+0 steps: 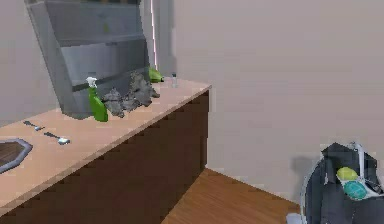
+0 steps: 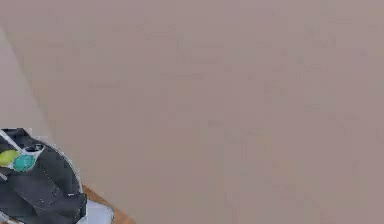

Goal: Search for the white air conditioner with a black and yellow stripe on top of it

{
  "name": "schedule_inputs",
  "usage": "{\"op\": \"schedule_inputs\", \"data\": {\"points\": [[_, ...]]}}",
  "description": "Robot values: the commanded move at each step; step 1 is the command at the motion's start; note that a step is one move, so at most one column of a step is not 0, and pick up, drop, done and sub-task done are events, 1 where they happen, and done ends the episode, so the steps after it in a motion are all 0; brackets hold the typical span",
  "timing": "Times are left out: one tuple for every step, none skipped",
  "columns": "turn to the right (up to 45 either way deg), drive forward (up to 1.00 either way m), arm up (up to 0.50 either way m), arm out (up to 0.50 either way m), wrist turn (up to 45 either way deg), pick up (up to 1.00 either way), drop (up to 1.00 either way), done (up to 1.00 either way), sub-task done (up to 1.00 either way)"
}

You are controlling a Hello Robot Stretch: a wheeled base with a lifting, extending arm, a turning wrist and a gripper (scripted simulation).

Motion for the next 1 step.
{"op": "schedule_inputs", "data": {"points": [[-21.0, 0.0, 0.0, 0.0, 0.0, 0.0, 0.0, 0.0, 0.0]]}}
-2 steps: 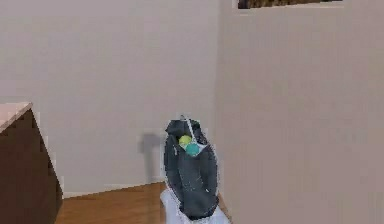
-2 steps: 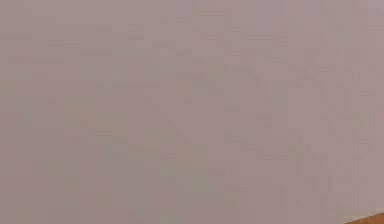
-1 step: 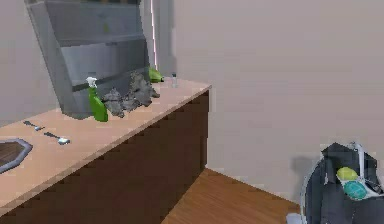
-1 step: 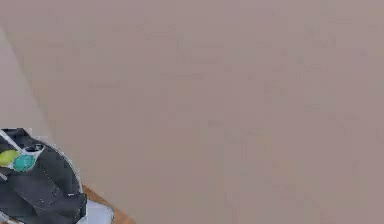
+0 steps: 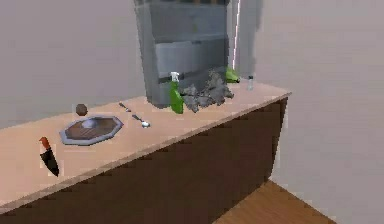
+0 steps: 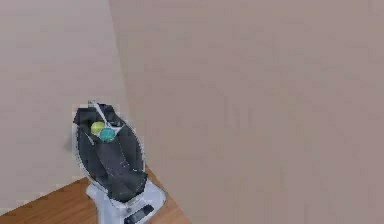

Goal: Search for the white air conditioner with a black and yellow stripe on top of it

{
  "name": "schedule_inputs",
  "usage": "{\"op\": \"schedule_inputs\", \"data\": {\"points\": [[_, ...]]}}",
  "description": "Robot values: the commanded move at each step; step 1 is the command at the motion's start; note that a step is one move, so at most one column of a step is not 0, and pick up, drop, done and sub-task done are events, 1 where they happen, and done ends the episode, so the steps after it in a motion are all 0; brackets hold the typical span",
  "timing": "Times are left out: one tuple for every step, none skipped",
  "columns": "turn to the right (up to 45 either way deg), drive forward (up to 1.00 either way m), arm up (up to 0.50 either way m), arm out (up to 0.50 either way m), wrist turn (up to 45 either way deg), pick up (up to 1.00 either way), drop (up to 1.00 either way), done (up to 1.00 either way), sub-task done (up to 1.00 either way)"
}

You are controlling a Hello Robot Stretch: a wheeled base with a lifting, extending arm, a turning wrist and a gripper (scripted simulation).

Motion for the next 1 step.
{"op": "schedule_inputs", "data": {"points": [[0.0, 0.0, 0.0, 0.0, 0.0, 0.0, 0.0, 1.0, 0.0]]}}
